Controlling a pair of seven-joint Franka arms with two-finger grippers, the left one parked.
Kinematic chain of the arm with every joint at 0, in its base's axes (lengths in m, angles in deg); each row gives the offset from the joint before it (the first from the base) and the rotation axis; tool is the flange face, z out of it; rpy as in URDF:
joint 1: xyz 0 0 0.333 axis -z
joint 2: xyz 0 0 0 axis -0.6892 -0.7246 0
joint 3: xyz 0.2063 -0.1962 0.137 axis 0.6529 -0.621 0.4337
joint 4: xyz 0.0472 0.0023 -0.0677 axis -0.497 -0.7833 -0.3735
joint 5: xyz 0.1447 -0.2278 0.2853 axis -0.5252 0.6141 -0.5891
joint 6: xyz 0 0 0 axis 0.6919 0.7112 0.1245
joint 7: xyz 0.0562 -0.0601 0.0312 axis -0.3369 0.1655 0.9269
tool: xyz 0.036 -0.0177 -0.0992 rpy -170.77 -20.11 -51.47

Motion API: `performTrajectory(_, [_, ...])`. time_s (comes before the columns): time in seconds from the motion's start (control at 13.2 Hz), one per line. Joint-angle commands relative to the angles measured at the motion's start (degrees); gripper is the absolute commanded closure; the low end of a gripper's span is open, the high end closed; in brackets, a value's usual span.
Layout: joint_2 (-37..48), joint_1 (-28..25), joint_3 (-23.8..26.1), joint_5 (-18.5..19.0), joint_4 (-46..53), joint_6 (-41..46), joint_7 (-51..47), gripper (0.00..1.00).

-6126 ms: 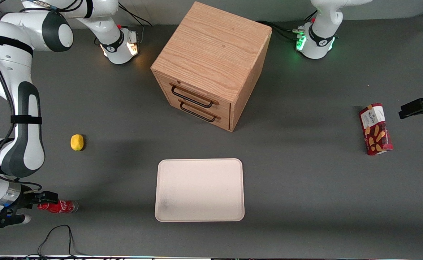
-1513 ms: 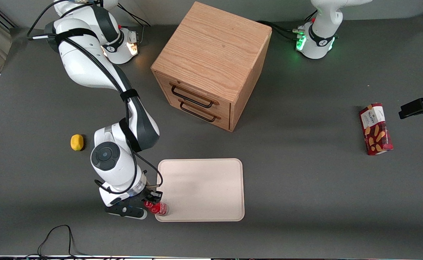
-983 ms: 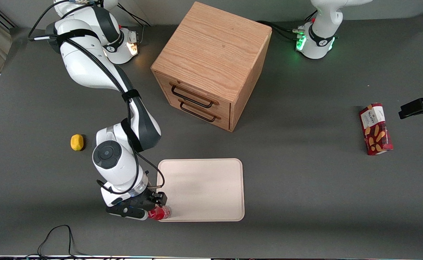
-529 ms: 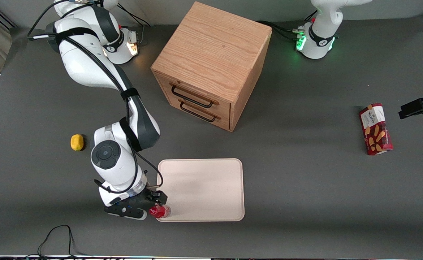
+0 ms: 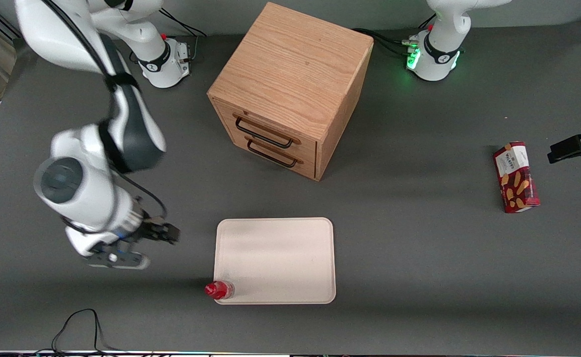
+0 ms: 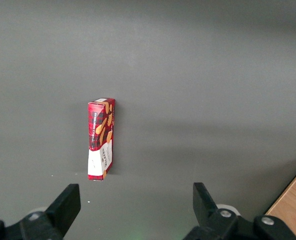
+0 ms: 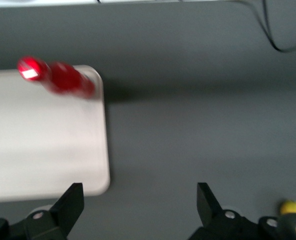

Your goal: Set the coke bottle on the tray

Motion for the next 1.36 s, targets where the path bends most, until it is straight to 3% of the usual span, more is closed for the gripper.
performTrajectory(0.0, [15.9, 2.4, -1.3, -1.9, -17.5, 1.9, 5.5, 0.00])
performTrajectory(0.3, [21.4, 2.6, -4.6, -2.0, -16.5, 12.3, 8.7, 0.00])
performTrajectory(0.61, [21.9, 6.7, -3.0, -2.1, -12.6, 19.4, 10.2, 0.00])
performTrajectory(0.83, [21.1, 12.4, 3.8, -2.1, -10.1, 20.1, 10.1, 0.00])
performTrajectory(1.29, [20.7, 12.5, 3.8, -2.7, -8.9, 20.1, 10.1, 0.00])
